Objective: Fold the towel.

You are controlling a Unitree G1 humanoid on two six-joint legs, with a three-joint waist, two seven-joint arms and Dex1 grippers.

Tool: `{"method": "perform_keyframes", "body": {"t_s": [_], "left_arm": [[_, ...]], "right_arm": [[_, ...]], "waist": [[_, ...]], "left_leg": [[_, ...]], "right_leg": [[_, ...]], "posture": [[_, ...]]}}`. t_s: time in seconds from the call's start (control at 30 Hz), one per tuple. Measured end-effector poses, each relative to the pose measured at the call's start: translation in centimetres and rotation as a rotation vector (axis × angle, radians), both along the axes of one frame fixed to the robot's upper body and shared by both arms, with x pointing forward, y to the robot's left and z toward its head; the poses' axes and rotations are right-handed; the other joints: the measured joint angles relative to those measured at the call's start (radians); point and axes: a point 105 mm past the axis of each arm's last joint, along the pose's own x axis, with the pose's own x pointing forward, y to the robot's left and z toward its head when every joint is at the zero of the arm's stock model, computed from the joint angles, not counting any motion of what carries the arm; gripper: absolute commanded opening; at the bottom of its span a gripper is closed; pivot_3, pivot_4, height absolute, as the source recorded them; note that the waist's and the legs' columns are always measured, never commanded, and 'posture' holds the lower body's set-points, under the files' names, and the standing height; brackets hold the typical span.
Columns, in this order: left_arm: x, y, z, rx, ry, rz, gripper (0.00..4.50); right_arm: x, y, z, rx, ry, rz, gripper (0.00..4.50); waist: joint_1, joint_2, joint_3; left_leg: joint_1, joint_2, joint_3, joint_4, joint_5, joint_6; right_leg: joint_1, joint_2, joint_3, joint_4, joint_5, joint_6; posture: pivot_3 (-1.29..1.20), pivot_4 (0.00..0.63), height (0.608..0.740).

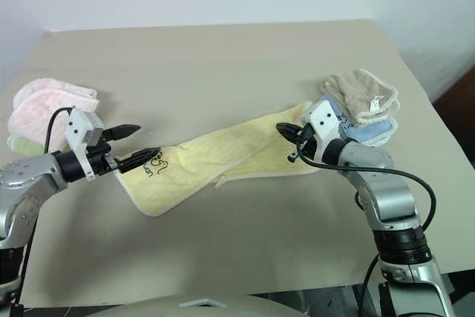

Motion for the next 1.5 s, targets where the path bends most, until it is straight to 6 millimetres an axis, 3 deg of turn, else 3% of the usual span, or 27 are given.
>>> {"method": "perform_keyframes", "body": {"t_s": [0.27,0.53,0.8,0.97,1.23,1.5], "left_arm": [[0.5,-0.3,-0.3,0.008,0.017,-0.026,4.47],[0.3,-0.4,-0.2,0.021,0.011,-0.035,4.47],[-0.1,-0.3,0.0,0.071,0.006,-0.08,4.47],[-1.3,-0.6,-0.2,0.156,0.026,-0.168,4.47],[-2.5,-1.2,-0.5,0.277,0.052,-0.345,4.47],[-6.8,-1.4,-2.2,0.442,0.222,-0.698,4.47]], "right_arm": [[-0.4,-0.3,-0.6,0.018,0.009,-0.04,0.0],[-0.2,-0.6,0.0,0.007,-0.009,-0.035,0.0],[1.3,-1.1,0.7,-0.007,-0.034,-0.058,0.0],[1.8,-1.1,0.8,-0.018,-0.049,-0.065,0.0],[0.9,-1.7,-0.5,-0.027,-0.012,-0.078,0.0],[0.5,-1.6,-0.2,-0.042,-0.004,-0.071,0.0]], "waist": [[-0.007,0.0,0.0],[-0.002,0.0,0.0],[-0.004,0.0,0.0],[-0.004,0.0,0.0],[-0.003,0.001,0.0],[-0.01,0.002,0.001]], "left_leg": [[0.0,0.0,0.0,0.0,0.001,0.001],[0.0,0.0,0.0,0.0,0.001,0.001],[0.0,0.0,0.0,0.0,0.001,0.001],[0.0,0.0,0.0,-0.001,0.001,0.001],[-0.001,0.0,0.0,-0.001,0.001,0.001],[-0.001,0.0,0.0,-0.001,0.0,0.001]], "right_leg": [[-0.001,0.0,0.0,0.0,0.002,0.003],[-0.001,0.0,0.0,0.0,0.001,0.002],[-0.001,0.0,0.0,0.0,0.001,0.002],[-0.001,0.0,0.0,0.0,0.001,0.002],[-0.001,0.0,0.0,0.0,0.0,0.0],[-0.002,0.0,0.0,0.0,0.0,-0.001]], "posture": [[0.0,0.15,0.728],[0.0,0.15,0.728],[0.0,0.15,0.728],[0.0,0.15,0.728],[0.0,0.15,0.728],[0.0,0.15,0.728]]}}
